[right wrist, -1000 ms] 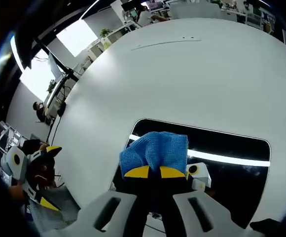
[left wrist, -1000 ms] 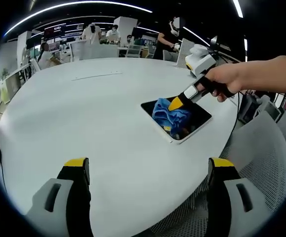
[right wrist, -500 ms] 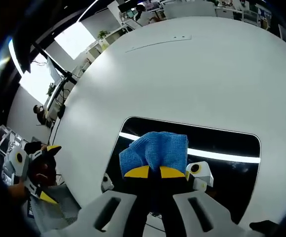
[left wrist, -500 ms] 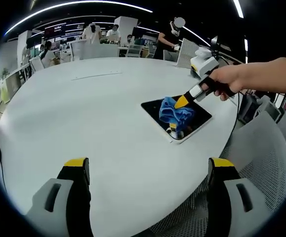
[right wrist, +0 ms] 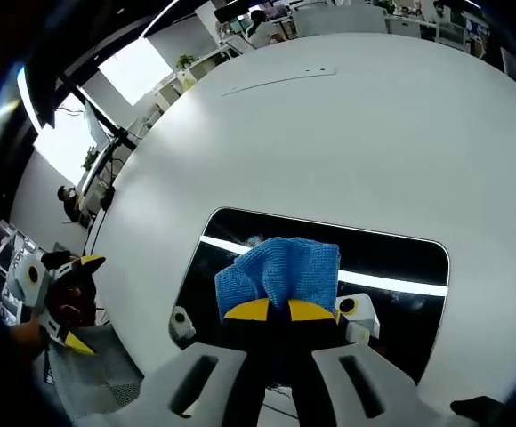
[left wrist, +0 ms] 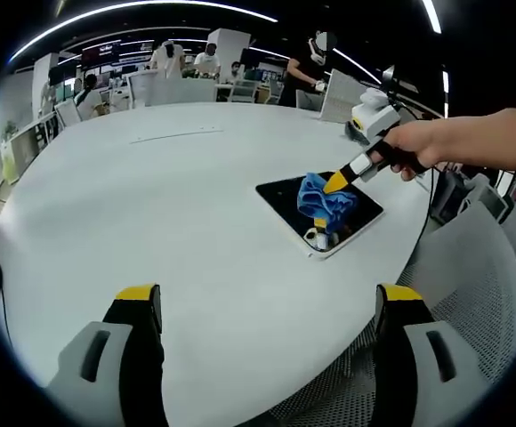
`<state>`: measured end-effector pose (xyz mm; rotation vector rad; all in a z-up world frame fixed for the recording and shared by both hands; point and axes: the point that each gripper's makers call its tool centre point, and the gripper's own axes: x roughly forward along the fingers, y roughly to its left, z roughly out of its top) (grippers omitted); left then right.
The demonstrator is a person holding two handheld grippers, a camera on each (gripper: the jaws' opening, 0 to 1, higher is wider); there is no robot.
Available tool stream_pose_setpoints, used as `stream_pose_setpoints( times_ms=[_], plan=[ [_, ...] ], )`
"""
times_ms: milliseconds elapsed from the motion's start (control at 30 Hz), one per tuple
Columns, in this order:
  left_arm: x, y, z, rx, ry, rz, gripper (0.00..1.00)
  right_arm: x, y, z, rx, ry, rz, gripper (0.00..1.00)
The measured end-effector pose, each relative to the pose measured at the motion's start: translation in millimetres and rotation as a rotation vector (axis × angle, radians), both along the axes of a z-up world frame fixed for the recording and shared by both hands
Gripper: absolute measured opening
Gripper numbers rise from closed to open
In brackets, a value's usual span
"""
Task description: Wipe the mirror surface with the cleaning cloth until all visible marks leave the cleaned area.
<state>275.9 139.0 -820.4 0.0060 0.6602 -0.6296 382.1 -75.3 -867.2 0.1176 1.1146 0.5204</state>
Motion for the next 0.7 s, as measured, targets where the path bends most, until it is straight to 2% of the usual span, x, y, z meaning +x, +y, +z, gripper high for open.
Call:
stream_pose_setpoints(
  times_ms=[400,700],
  plan=[
    [-0.2,-0.4,1.0,-0.007,0.000,0.001,0.99,0.6,-30.7,-0.7,-0.038,-0.004,-0.022,0.00],
    [-0.2,0.2,1.3,-0.008,0.001,0.005,0.99,0.4,-44.4,-0.1,-0.052,-0.017,-0.008,0.00]
  ],
)
